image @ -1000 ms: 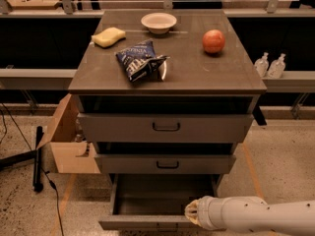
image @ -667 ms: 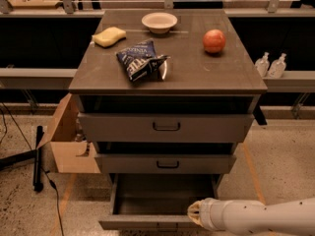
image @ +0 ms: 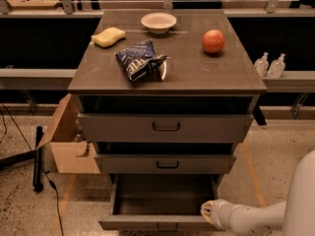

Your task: Close bottom drawer

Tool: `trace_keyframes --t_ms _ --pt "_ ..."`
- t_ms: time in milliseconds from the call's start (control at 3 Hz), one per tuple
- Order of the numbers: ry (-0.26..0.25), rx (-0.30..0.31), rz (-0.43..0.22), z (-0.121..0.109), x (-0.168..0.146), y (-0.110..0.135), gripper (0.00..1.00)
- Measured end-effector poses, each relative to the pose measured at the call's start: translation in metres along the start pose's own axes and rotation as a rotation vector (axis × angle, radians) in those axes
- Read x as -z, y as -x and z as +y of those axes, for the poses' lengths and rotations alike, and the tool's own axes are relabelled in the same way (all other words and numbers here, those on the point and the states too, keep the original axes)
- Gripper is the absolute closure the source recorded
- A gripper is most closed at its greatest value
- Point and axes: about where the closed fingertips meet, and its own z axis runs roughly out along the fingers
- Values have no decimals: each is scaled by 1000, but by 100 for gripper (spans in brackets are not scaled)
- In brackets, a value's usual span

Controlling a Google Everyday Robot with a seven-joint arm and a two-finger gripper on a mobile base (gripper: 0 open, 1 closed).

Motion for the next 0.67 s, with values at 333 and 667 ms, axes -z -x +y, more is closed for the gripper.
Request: trace_keyframes --t_ms 333,667 --pt "3 -48 26 11 -20 -28 100" --pt "14 -93 46 26 -35 -52 100"
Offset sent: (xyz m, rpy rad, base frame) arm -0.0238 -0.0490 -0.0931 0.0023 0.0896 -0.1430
